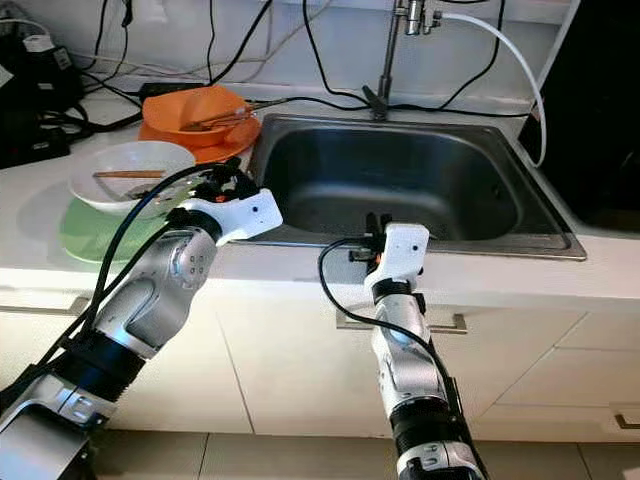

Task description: Kitchen organization

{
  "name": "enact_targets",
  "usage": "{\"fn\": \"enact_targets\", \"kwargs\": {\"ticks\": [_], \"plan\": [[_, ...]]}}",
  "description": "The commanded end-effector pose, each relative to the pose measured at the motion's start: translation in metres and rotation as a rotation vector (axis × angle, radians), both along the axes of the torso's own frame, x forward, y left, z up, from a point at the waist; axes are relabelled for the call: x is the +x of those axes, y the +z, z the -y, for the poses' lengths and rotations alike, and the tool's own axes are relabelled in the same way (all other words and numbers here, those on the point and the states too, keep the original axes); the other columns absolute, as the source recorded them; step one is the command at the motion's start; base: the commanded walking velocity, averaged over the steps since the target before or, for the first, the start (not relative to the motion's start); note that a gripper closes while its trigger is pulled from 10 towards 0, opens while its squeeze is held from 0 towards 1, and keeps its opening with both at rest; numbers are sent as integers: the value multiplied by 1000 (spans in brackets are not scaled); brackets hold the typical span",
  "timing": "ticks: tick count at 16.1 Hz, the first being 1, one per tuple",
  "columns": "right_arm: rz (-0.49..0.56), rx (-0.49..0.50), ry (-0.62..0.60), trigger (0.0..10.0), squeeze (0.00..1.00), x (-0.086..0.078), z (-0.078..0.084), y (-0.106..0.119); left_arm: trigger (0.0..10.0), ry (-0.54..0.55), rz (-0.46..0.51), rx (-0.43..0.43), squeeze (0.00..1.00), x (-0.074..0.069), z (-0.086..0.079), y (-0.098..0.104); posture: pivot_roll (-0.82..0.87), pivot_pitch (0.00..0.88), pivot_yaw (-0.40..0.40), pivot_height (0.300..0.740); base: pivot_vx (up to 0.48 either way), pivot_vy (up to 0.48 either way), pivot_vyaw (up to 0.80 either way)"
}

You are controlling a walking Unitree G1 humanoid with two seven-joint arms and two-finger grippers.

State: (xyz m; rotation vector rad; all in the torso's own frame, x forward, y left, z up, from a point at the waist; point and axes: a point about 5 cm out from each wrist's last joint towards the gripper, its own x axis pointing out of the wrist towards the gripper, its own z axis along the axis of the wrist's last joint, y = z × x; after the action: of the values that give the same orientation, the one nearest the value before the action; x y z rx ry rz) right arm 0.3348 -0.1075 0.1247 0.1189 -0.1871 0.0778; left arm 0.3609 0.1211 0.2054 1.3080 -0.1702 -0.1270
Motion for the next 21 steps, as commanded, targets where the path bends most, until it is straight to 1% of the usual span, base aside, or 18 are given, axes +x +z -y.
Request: {"fn": "enact_targets", "kwargs": {"ticks": [1, 4, 9, 17, 18, 19, 21], "plan": [[17, 13, 2, 10000, 0, 2, 0, 5, 10000, 22, 24, 7, 0, 0, -4, 4, 121, 13, -19, 740, 0, 0, 0], [18, 12, 2, 10000, 0, 2, 0, 5, 10000, 37, 21, 19, 0, 2, -7, 3, 119, 13, -20, 740, 0, 0, 0], [20, 11, -3, 10000, 0, 1, 2, 5, 10000, 52, 18, 45, 0, 13, -3, -1, 105, 16, -17, 740, 0, 0, 0], [19, 12, -9, 10000, 0, 1, 3, 5, 10000, 38, 29, 65, 0, 18, 2, -6, 101, 15, -15, 740, 0, 0, 0], [20, 12, -8, 10000, 0, 1, 2, 5, 3373, 40, 28, 68, 0, 18, 2, -6, 101, 15, -15, 740, 0, 0, 0], [20, 13, -9, 10000, 0, 1, 3, 5, 0, 43, 32, 70, 0, 19, 2, -6, 101, 15, -15, 740, 0, 0, 0], [20, 11, -10, 10000, 0, 0, 3, 4, 0, 42, 41, 71, 0, 20, 3, -5, 98, 16, -16, 740, 0, 0, 0]]}}
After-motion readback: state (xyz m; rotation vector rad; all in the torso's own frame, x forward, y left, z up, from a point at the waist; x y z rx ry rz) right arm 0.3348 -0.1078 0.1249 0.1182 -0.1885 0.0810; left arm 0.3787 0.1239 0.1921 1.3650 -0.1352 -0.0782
